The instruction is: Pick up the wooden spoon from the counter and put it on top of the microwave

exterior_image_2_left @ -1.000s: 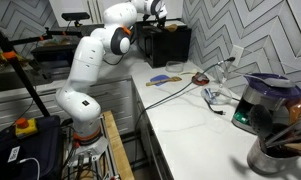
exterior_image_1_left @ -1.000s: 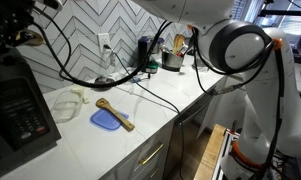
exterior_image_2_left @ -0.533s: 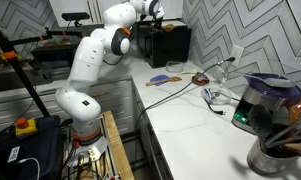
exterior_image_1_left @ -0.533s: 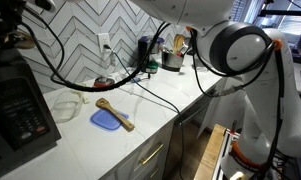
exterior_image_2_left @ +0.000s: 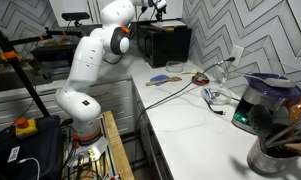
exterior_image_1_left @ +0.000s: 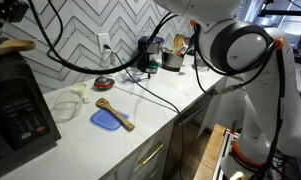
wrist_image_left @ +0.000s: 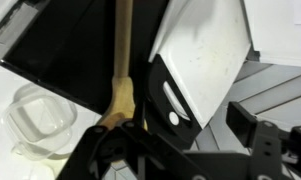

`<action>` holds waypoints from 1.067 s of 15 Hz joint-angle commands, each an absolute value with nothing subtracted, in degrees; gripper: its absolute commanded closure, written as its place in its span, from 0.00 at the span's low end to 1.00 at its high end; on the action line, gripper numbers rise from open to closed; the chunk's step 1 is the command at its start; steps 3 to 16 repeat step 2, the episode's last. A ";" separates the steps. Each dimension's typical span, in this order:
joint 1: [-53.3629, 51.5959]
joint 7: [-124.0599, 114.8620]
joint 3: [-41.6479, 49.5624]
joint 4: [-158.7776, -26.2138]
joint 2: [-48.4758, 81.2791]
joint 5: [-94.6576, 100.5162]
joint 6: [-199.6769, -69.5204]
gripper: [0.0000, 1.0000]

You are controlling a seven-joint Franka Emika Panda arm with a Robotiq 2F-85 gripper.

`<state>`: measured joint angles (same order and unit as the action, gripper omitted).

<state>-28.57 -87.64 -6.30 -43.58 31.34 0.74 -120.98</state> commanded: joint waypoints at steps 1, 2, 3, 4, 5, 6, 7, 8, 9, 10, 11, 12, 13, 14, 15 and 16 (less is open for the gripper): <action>-29.59 -84.48 -4.77 -42.02 29.36 5.30 -126.20 0.00; -28.78 -85.86 -5.82 -42.15 30.64 3.12 -124.27 0.03; -28.78 -85.86 -5.82 -42.15 30.64 3.12 -124.27 0.03; -28.78 -85.86 -5.82 -42.15 30.64 3.12 -124.27 0.03; -28.78 -85.86 -5.82 -42.15 30.64 3.12 -124.27 0.03; -28.78 -85.86 -5.82 -42.15 30.64 3.12 -124.27 0.03; -28.78 -85.86 -5.82 -42.15 30.64 3.12 -124.27 0.03; -28.78 -85.86 -5.82 -42.15 30.64 3.12 -124.27 0.03; -28.78 -85.86 -5.82 -42.15 30.64 3.12 -124.27 0.03; -28.78 -85.86 -5.82 -42.15 30.64 3.12 -124.27 0.03; -28.78 -85.86 -5.82 -42.15 30.64 3.12 -124.27 0.03; -28.78 -85.86 -5.82 -42.15 30.64 3.12 -124.27 0.03; -28.78 -85.86 -5.82 -42.15 30.64 3.12 -124.27 0.03; -28.78 -85.86 -5.82 -42.15 30.64 3.12 -124.27 0.03; -28.78 -85.86 -5.82 -42.15 30.64 3.12 -124.27 0.03; -28.78 -85.86 -5.82 -42.15 30.64 3.12 -124.27 0.03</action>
